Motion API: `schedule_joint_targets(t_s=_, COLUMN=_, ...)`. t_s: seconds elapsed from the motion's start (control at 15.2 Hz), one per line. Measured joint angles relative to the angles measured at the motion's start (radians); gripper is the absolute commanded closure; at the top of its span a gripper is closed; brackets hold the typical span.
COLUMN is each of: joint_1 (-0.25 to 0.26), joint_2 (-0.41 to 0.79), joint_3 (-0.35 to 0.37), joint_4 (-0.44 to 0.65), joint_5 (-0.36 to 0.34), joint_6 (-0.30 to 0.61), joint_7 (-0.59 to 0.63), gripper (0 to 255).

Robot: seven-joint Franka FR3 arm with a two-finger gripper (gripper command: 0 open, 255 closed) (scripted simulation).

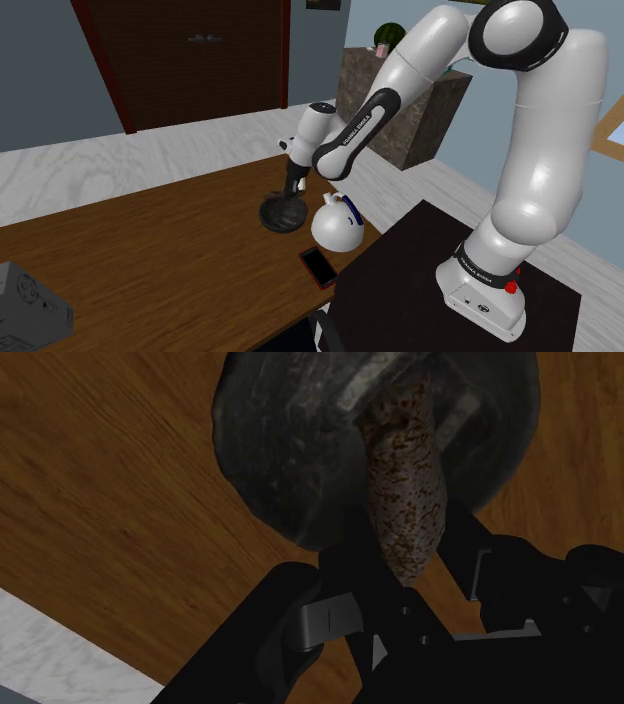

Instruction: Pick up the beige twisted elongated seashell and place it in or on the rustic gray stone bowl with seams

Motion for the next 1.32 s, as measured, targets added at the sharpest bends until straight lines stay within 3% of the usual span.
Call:
schedule_joint_targets(t_s=0.66, joint_1=0.088, joint_2=0.128, joint_3=-0.107, joint_4=0.030, joint_5=-0.067, joint_6=0.106, joint_7=0.047, gripper=255)
schedule_joint_targets(t_s=1.12, joint_1=0.100, joint_2=0.150, joint_3=-0.123, joint_4=0.039, joint_5=-0.073, joint_6=0.120, joint_7=0.051, gripper=255)
schedule_joint_targets(t_s=1.19, joint_1=0.101, joint_2=0.150, joint_3=-0.123, joint_4=0.039, joint_5=-0.073, joint_6=0.120, joint_7=0.051, gripper=0)
schedule_joint_targets(t_s=1.32, joint_1=0.101, joint_2=0.150, joint_3=-0.123, joint_4=0.039, joint_5=-0.073, joint_6=0.121, joint_7=0.051, gripper=0)
